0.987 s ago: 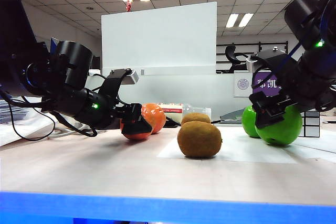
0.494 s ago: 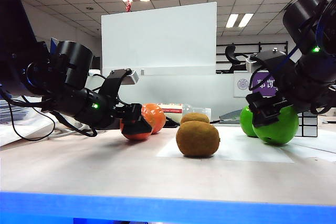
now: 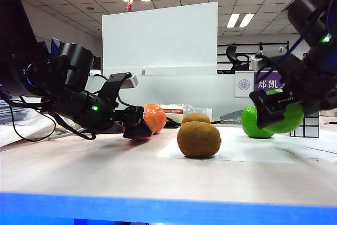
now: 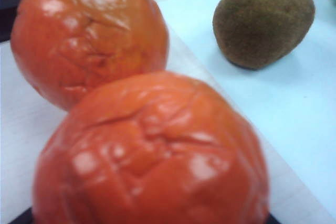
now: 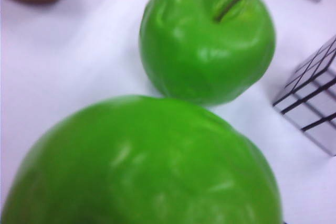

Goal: Put the same fruits together.

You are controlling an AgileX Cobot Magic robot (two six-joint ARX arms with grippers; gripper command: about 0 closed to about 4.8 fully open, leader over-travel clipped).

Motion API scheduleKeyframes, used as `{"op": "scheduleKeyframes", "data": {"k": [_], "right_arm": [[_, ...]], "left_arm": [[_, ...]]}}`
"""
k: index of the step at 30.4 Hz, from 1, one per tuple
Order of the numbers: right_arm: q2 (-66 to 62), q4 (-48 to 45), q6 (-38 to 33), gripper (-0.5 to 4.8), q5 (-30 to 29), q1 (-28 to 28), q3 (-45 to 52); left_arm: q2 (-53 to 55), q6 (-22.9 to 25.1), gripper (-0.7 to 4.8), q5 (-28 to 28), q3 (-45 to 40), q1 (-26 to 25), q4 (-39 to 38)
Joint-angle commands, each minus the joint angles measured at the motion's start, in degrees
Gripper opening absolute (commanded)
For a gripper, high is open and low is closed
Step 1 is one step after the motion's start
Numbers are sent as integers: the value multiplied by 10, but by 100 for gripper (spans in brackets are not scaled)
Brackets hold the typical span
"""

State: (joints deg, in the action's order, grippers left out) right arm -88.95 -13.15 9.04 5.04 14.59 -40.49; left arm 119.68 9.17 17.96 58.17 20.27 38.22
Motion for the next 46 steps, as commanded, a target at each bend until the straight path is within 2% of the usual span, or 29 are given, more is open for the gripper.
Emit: {"op": "scheduleKeyframes", "data": {"k": [1, 9, 15, 23, 28, 32, 46], "right_arm": [[23, -5, -10, 479, 0, 0, -3], [43, 10, -13, 479, 6, 0, -3], [39, 25, -14, 479, -3, 0, -3], [-29, -9, -21, 479, -13, -6, -6], [-35, -30, -47, 479, -23, -7, -2], [-26, -25, -47, 479, -24, -10, -11], [-21, -39, -49, 479, -42, -12, -12]], "left_arm": [[-18, -2, 479, 0, 2, 0, -3], [-59, 10, 479, -1, 2, 0, -28], [-84, 9, 479, 3, 1, 0, -84], [-153, 9, 479, 18, 0, 0, -124], [-196, 13, 479, 19, 0, 0, -134], [-217, -7, 479, 85, 0, 0, -133], [-227, -24, 479, 85, 0, 5, -143]]}}
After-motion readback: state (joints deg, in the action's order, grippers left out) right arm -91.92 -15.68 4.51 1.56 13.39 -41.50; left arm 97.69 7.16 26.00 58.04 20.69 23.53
